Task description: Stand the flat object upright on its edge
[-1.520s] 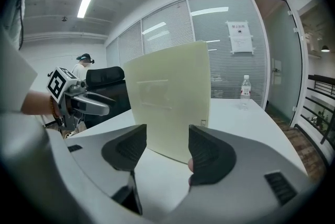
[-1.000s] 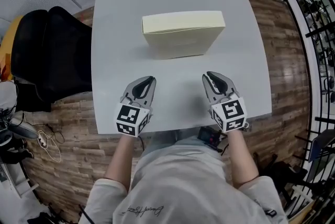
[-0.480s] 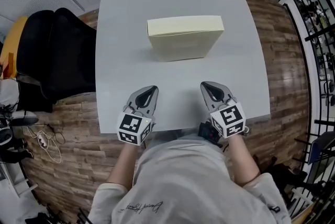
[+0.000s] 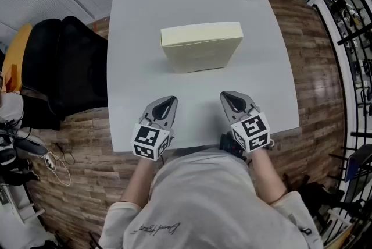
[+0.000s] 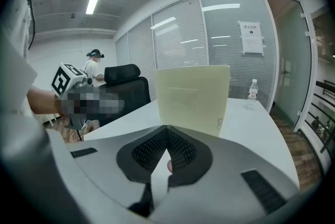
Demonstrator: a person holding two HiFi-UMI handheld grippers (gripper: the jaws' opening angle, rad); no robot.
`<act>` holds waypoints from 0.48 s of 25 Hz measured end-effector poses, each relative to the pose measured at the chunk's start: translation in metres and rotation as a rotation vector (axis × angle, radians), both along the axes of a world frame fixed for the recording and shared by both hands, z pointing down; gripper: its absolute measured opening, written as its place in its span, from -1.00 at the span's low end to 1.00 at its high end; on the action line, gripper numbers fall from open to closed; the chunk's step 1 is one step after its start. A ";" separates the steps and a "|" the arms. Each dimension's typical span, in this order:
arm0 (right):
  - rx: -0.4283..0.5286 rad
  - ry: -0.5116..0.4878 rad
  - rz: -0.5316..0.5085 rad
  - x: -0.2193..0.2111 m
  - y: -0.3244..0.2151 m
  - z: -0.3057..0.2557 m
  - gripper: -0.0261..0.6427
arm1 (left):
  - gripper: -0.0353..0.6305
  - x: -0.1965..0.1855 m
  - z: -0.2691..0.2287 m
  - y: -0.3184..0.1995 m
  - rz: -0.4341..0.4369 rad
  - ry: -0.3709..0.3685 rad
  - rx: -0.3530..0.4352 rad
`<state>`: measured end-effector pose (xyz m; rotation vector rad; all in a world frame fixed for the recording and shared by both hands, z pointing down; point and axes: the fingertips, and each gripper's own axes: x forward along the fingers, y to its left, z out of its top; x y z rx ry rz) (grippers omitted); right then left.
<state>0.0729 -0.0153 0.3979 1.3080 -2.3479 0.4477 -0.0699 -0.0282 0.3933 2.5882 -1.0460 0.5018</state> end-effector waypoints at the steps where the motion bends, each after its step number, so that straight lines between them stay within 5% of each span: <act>1: -0.001 -0.004 0.002 0.001 -0.001 0.000 -0.85 | -0.86 0.001 -0.001 -0.001 0.000 0.001 0.003; 12: 0.007 -0.021 0.000 -0.002 -0.005 -0.005 -0.85 | -0.86 0.008 -0.010 -0.004 0.019 0.001 0.016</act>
